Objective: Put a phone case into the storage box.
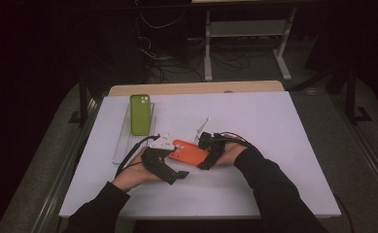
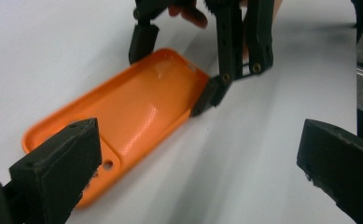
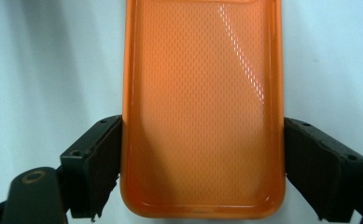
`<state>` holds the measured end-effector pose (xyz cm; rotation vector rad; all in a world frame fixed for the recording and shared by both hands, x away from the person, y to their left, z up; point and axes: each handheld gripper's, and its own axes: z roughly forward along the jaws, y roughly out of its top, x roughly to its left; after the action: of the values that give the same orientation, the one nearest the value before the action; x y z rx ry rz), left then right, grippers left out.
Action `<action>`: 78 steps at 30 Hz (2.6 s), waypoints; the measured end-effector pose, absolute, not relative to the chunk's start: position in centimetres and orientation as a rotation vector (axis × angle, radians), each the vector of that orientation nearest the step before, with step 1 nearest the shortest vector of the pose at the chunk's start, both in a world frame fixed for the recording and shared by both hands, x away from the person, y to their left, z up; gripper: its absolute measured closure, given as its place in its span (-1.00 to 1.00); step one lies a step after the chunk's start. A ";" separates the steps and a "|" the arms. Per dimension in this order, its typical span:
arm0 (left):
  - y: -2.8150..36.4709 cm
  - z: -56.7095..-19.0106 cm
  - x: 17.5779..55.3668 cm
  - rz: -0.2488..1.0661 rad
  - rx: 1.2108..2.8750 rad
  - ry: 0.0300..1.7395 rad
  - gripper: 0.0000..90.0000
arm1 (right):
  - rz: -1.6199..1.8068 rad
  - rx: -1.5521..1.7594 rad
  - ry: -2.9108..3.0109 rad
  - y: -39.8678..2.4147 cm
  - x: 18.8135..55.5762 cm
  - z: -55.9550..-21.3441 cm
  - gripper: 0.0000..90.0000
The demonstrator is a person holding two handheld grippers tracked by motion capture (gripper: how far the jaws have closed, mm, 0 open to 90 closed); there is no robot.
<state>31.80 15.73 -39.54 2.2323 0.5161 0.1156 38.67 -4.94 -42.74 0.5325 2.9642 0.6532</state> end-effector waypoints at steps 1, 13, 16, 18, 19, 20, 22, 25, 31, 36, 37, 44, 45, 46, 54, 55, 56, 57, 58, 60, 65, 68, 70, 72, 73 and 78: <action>15.7 -39.5 31.8 0.114 2.231 0.513 -1.00 | 0.655 0.532 2.957 -5.2 38.7 -42.5 -0.66; 16.1 -39.2 32.5 0.104 2.220 0.531 -1.00 | 0.685 0.542 2.924 -9.3 38.2 -39.9 -0.66; 16.3 -38.8 33.0 0.116 2.236 0.525 -1.00 | 0.673 0.554 2.931 -10.5 38.1 -39.6 -0.66; 16.4 -38.7 33.3 0.111 2.228 0.539 -1.00 | 0.682 0.556 2.933 -11.4 38.1 -39.4 -0.66; 16.4 -38.7 33.5 0.110 2.231 0.542 -1.00 | 0.687 0.560 2.936 -11.9 38.1 -39.2 -0.66; 16.3 -38.6 33.7 0.108 2.225 0.542 -1.00 | 0.693 0.559 2.937 -12.3 38.0 -39.1 -0.66; 16.3 -38.3 34.1 0.117 2.234 0.518 -1.00 | 0.702 0.559 2.940 -13.0 37.9 -38.8 -0.66; 16.0 -37.8 34.6 0.121 2.228 0.498 -1.00 | 0.694 0.545 2.943 -13.9 37.4 -38.3 -0.66; 15.4 -36.7 35.3 0.103 2.219 0.425 -1.00 | 0.698 0.542 2.957 -15.2 36.9 -38.4 -0.66; 14.9 -36.0 36.1 0.090 2.232 0.363 -1.00 | 0.716 0.534 2.966 -15.8 36.9 -38.4 -0.66; 14.8 -36.0 36.3 0.088 2.236 0.349 -1.00 | 0.718 0.531 2.967 -15.8 36.8 -38.4 -0.66; 14.0 -35.6 36.9 0.037 2.253 0.284 -1.00 | 0.709 0.492 2.987 -15.7 36.4 -38.0 -0.66; 13.9 -35.6 37.0 0.034 2.261 0.268 -1.00 | 0.706 0.481 2.991 -15.7 36.3 -38.0 -0.66; 13.7 -35.6 37.0 0.032 2.267 0.255 -1.00 | 0.700 0.470 2.995 -15.6 36.2 -37.9 -0.66; 12.7 -36.2 36.2 0.026 2.331 0.136 -1.00 | 0.673 0.385 3.026 -14.4 35.5 -38.1 -0.66; 12.6 -36.3 36.1 0.026 2.340 0.125 -1.00 | 0.670 0.377 3.030 -14.2 35.5 -38.1 -0.66; 12.5 -36.4 36.0 0.028 2.348 0.112 -1.00 | 0.668 0.367 3.031 -14.1 35.4 -38.2 -0.66; 12.4 -36.4 35.9 0.029 2.354 0.107 -1.00 | 0.667 0.356 3.033 -13.9 35.3 -38.2 -0.66; 12.2 -36.5 35.8 0.023 2.360 0.100 -1.00 | 0.663 0.346 3.037 -13.8 35.2 -38.2 -0.66; 12.0 -36.7 35.7 0.025 2.376 0.080 -1.00 | 0.659 0.332 3.038 -13.5 35.1 -38.2 -0.66; 11.6 -37.0 35.3 0.035 2.406 0.045 -1.00 | 0.658 0.293 3.041 -12.8 34.7 -37.9 -0.66; 11.3 -37.1 35.1 0.032 2.420 0.029 -1.00 | 0.651 0.264 3.038 -12.3 34.4 -37.7 -0.66; 11.1 -37.3 35.1 0.031 2.431 0.010 -1.00 | 0.651 0.238 3.042 -11.9 34.2 -37.7 -0.66; 10.9 -37.5 35.1 0.030 2.440 -0.009 -1.00 | 0.647 0.214 3.048 -11.5 34.1 -37.6 -0.66; 10.8 -37.6 35.0 0.025 2.449 -0.015 -1.00 | 0.649 0.211 3.045 -11.3 34.1 -37.6 -0.66; 10.0 -38.5 34.7 0.012 2.483 -0.022 -1.00 | 0.650 0.170 3.044 -10.5 33.9 -37.5 -0.66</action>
<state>34.66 10.04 -38.50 2.4826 -0.0224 0.0117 33.92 -10.54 -37.52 0.1704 3.0444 0.6495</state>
